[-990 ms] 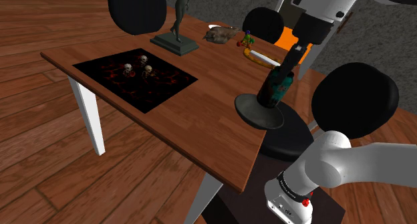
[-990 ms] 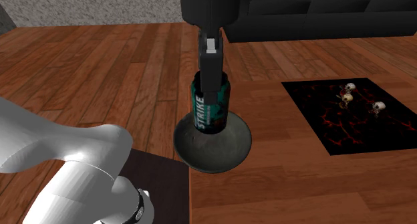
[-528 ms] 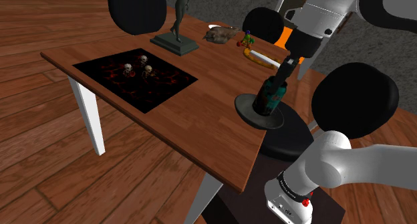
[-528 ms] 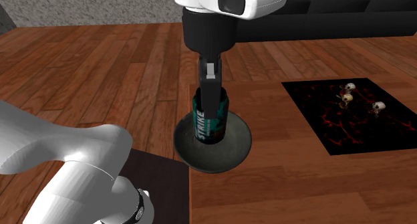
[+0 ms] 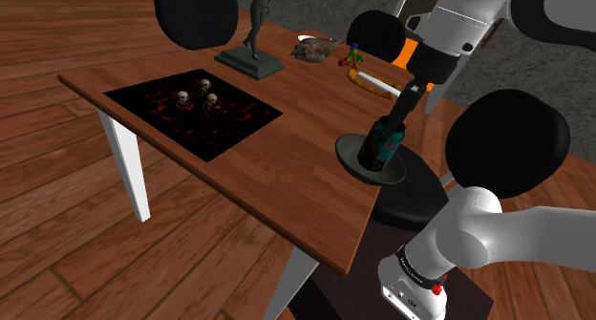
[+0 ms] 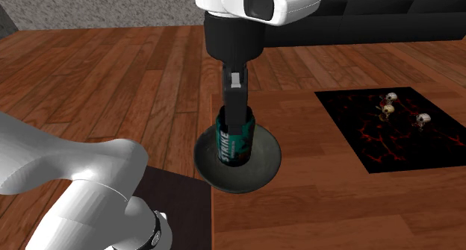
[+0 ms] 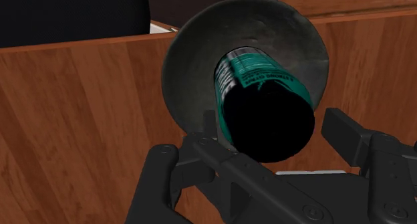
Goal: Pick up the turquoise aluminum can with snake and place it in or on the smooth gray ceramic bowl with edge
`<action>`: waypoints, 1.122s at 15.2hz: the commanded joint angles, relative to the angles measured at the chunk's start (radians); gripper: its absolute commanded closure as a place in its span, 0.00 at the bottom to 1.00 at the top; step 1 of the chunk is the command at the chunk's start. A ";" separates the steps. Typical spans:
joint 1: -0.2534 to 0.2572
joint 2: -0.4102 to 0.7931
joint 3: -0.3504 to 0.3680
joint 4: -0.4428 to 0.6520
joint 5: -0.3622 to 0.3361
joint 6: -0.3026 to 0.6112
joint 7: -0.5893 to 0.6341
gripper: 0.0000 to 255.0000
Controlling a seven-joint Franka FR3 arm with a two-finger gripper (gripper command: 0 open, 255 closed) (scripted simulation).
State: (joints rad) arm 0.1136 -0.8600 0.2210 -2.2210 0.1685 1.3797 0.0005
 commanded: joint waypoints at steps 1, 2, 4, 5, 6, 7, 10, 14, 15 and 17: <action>0.000 0.000 0.000 0.000 0.000 0.000 0.000 0.00; 0.000 0.000 0.000 0.000 0.000 0.000 0.000 0.00; 0.000 0.000 0.000 0.000 0.000 0.000 0.000 0.00; 0.000 0.000 0.000 0.000 0.000 0.000 0.000 0.00; -0.002 0.016 -0.003 0.045 -0.004 -0.028 0.002 0.00; -0.005 0.034 -0.006 0.090 -0.007 -0.056 0.004 0.00; -0.009 0.067 -0.010 0.174 -0.013 -0.107 0.009 0.00; -0.009 0.067 -0.010 0.174 -0.013 -0.107 0.009 0.00; -0.009 0.067 -0.010 0.174 -0.013 -0.107 0.009 0.00; -0.009 0.067 -0.010 0.174 -0.013 -0.107 0.009 0.00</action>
